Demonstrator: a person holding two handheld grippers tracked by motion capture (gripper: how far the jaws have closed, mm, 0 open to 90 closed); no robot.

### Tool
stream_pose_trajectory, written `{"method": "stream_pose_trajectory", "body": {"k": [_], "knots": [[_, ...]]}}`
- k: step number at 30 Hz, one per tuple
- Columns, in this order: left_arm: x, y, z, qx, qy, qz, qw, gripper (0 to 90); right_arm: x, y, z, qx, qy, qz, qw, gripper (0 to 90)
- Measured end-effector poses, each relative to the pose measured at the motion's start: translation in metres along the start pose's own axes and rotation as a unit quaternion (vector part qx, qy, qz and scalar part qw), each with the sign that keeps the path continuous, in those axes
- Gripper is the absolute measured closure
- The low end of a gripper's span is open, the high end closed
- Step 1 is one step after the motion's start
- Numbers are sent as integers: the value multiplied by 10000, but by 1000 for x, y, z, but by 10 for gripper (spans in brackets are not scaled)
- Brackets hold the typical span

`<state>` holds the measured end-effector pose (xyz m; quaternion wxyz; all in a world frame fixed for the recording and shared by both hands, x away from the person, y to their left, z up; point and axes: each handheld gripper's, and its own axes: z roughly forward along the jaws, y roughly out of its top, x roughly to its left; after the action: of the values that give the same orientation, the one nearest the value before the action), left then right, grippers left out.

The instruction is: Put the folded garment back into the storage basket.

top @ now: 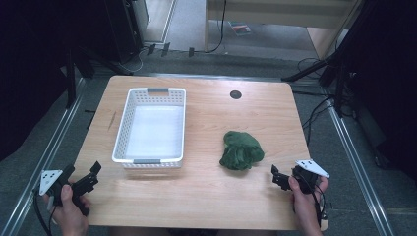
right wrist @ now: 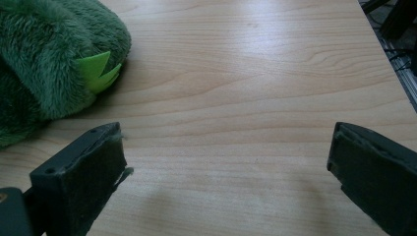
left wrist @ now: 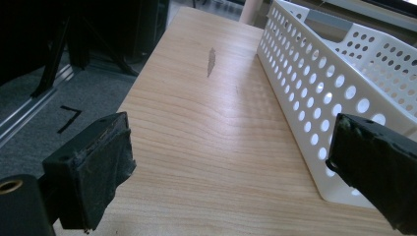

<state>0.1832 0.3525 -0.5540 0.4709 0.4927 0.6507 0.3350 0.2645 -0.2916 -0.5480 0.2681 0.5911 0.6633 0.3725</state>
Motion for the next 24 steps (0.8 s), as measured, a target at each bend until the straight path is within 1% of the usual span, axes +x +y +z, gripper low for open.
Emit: {"method": "stream_pose_trajectory", "body": {"k": [2,3,4,5,6,9,10,11,13,14,18,19,20,21,24], "knots": [[0,0,0,-8,27,-3,10000,37,0,0,0,11,15,19,10000,13],[0,1,0,-12,37,-92,10000,37,0,0,-1,8,14,21,10000,13],[-1,2,-1,9,-17,-238,9997,36,0,0,-1,10,2,14,10000,13],[-1,2,-1,9,-17,-238,9997,36,0,0,-1,10,2,14,10000,13],[-3,5,-2,37,68,-82,9999,37,0,0,0,16,-9,-15,10000,13],[-2,13,-6,-88,45,-213,9997,37,0,0,0,32,-7,-13,10000,13],[-2,13,-6,-88,45,-213,9997,37,0,0,0,39,-2,15,10000,13],[-2,18,-9,-91,72,-212,9997,37,0,0,0,38,-6,20,10000,13],[-2,21,-12,-91,99,-176,9998,37,0,0,1,38,11,1,10000,13],[-2,21,-12,-91,99,-176,9998,37,0,0,1,38,11,1,10000,13],[-6,32,-19,-143,80,-197,9997,37,0,0,0,24,23,6,10000,13],[-6,32,-19,-143,80,-197,9997,37,0,0,0,24,23,6,10000,13],[-8,35,-21,-181,34,-202,9996,36,0,0,0,26,12,-3,10000,13],[-8,35,-21,-181,34,-202,9996,37,0,0,0,32,11,4,10000,13],[-15,42,-25,-195,-50,-154,9997,37,1,0,1,50,3,4,10000,13]]}}
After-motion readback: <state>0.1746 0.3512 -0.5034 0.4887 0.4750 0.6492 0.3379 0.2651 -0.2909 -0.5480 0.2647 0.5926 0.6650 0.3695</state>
